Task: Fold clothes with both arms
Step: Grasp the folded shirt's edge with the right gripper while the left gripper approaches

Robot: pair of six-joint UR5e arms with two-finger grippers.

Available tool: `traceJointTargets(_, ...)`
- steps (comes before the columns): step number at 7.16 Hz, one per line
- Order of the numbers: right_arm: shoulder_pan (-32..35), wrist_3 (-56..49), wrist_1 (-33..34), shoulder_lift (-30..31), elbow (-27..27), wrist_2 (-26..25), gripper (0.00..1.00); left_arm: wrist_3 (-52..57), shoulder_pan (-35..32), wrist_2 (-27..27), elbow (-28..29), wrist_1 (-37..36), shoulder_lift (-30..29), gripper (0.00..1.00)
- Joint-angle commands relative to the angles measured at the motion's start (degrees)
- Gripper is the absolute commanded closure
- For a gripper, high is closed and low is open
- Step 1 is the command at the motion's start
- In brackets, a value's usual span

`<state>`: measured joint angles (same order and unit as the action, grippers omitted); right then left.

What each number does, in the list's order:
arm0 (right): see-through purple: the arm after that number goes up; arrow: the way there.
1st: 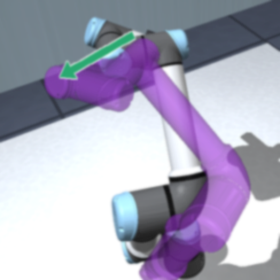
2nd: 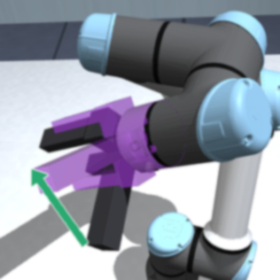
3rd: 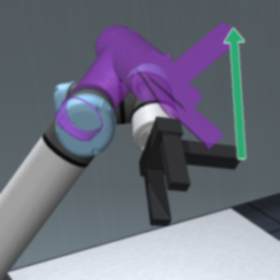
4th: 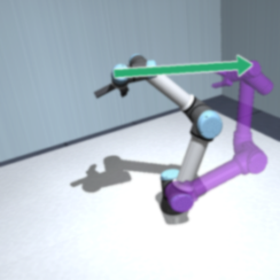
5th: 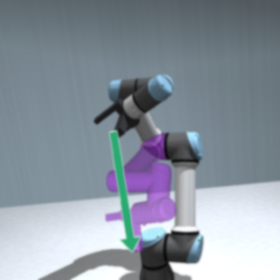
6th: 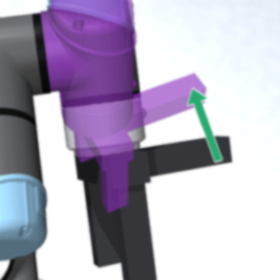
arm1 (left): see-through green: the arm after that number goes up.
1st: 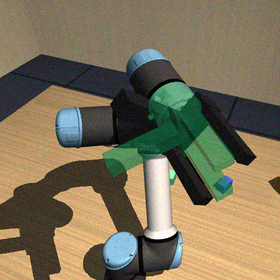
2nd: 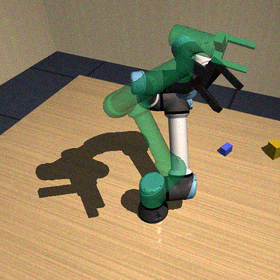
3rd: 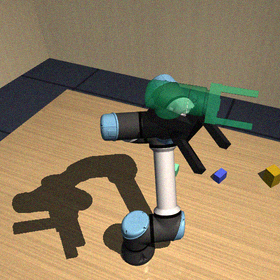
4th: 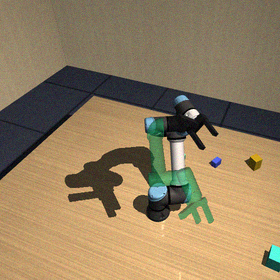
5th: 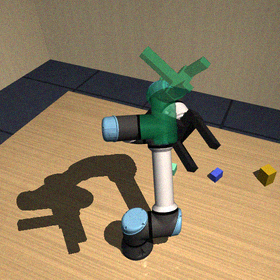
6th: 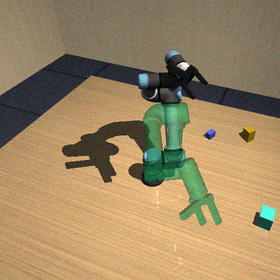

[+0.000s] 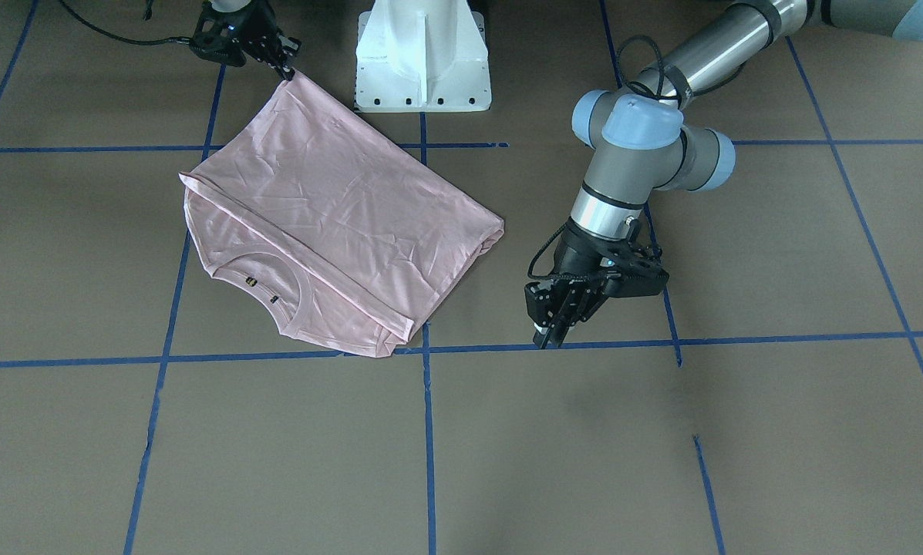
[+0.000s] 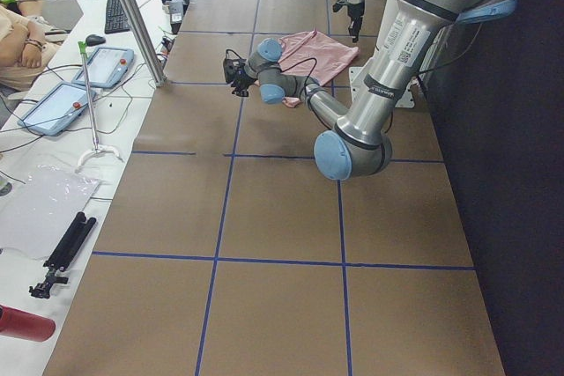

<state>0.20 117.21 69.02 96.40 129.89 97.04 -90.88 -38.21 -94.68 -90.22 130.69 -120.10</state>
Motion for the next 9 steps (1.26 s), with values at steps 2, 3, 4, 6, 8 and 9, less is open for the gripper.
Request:
traceJointTargets(2, 11.42, 1.01, -0.02, -0.24, -0.08, -7.8, 0.0, -9.2, 7.77, -1.57, -12.85, -4.88, 7.57, 0.56)
traceJointTargets(3, 17.92, -0.12, -0.54, -3.38, -0.51, -7.84, 0.0, -9.31, 11.37, -1.21, -13.84, -14.83, 7.34, 0.5)
traceJointTargets(4, 22.25, -4.22, -0.2, -8.98, -2.69, -7.4, 0.0, -9.31, 14.53, -0.17, -13.06, -17.02, 6.29, 0.49)
traceJointTargets(6, 23.35, -6.81, -0.37, -11.05, -5.88, -7.4, 0.0, -9.14, 15.8, 1.78, -12.35, -20.45, 4.89, 0.49)
traceJointTargets(8, 23.44, -6.73, -0.2, -12.11, -6.23, -7.31, 0.0, -8.78, 16.23, 1.95, -11.12, -23.72, 3.12, 0.49)
traceJointTargets(9, 23.44, -6.73, -0.2, -12.02, -6.32, -7.31, 0.0, -8.7, 16.32, 1.95, -10.08, -23.55, 2.68, 0.49)
